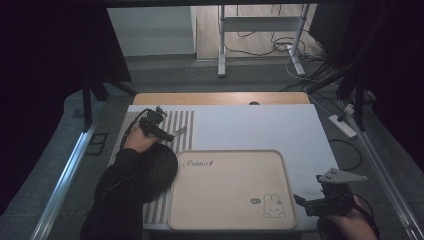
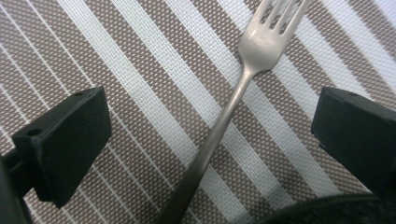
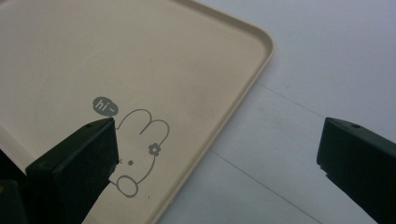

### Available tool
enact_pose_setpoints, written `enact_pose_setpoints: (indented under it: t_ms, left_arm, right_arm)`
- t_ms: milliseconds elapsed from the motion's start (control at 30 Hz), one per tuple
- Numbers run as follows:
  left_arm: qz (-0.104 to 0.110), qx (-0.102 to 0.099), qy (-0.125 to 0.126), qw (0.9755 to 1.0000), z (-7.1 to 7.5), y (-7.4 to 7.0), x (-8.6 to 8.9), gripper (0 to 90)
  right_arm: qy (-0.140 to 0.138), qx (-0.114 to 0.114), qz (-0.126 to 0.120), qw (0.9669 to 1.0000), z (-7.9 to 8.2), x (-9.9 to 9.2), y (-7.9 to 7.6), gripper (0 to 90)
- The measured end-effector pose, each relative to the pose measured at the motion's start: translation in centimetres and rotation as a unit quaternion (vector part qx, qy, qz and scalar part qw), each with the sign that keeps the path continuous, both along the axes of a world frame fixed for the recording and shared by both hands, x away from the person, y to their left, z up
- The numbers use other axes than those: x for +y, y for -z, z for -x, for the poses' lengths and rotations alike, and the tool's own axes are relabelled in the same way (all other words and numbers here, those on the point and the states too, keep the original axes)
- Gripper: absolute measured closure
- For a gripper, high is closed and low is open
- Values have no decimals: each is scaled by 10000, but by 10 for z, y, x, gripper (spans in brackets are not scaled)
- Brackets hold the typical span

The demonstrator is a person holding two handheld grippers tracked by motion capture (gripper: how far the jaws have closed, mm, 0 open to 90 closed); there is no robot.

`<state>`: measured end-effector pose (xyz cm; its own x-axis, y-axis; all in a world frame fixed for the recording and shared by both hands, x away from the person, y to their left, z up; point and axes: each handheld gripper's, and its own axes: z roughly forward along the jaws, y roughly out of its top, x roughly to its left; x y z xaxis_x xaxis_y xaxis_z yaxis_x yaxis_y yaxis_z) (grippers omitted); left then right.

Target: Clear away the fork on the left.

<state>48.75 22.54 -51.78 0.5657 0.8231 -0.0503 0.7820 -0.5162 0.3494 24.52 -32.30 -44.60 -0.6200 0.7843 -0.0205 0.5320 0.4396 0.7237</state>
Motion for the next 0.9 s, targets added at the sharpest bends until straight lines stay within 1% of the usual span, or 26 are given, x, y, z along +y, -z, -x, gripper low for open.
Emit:
enact_pose_setpoints:
  t_ms: [33,67,133,167,200,233,300,333,367,400,433,467,500,533,567,600,633,667,700,733,767,800,900]
  left_arm:
    - [0,0,0,10000,0,0,0,0]
    - [-25,71,9,10000,-1,2,-1,0]
    - [-184,162,94,9997,-2,8,-2,0]
    - [-119,161,98,9998,-3,8,-1,2]
    - [-114,150,111,9998,-2,7,0,2]
    - [-89,107,288,9995,0,4,2,66]
    - [-97,74,324,9994,1,3,3,156]
    - [-83,69,398,9991,1,2,4,156]
    - [-75,37,448,9990,2,0,4,202]
    - [-55,-2,528,9986,2,-1,5,285]
    - [-61,-14,551,9985,2,-3,5,379]
    - [-111,-21,620,9980,2,-4,5,463]
    - [-146,1,691,9975,1,-5,5,492]
    - [-198,59,885,9959,-2,-7,5,630]
    - [-198,59,885,9959,-2,-7,5,698]
    - [-252,99,1038,9942,-4,-8,2,743]
    - [-252,99,1038,9942,-4,-8,2,803]
    - [-348,106,1139,9928,-5,-8,1,809]
    - [-382,119,1189,9921,-5,-9,0,813]
    - [-296,115,1242,9917,-7,-8,3,823]
    - [-244,115,1230,9920,-7,-8,5,855]
    - [-143,147,1196,9926,-9,-7,8,860]
    - [-82,86,1217,9925,-7,-6,10,863]
  right_arm:
    - [0,0,0,10000,0,0,0,0]
    - [0,3,-4,10000,0,0,0,0]
    - [-1,1,-7,10000,0,0,0,0]
    - [-2,1,-7,10000,0,0,0,0]
    - [-2,1,-7,10000,0,0,0,0]
    - [-5,1,-8,10000,0,0,0,0]
    - [-4,4,-7,10000,0,0,0,0]
    - [-1,7,-7,10000,0,0,0,0]
    - [1,10,-3,10000,0,0,0,0]
    - [1,9,0,10000,0,0,0,0]
    - [0,6,1,10000,0,0,0,0]
    - [-4,4,-2,10000,0,0,0,0]
    - [-5,4,-1,10000,0,0,0,0]
    - [-3,4,-3,10000,0,0,0,0]
    - [-3,4,-3,10000,0,0,0,0]
    - [-2,7,6,10000,0,0,0,0]
    - [-2,7,6,10000,0,0,0,0]
    - [-4,5,2,10000,0,0,0,0]
    - [-5,3,0,10000,0,0,0,0]
    - [-6,-3,-1,10000,0,0,0,0]
    - [-9,-6,0,10000,0,0,0,0]
    - [-12,-9,1,10000,0,0,0,0]
    - [-18,-10,-3,10000,0,0,0,0]
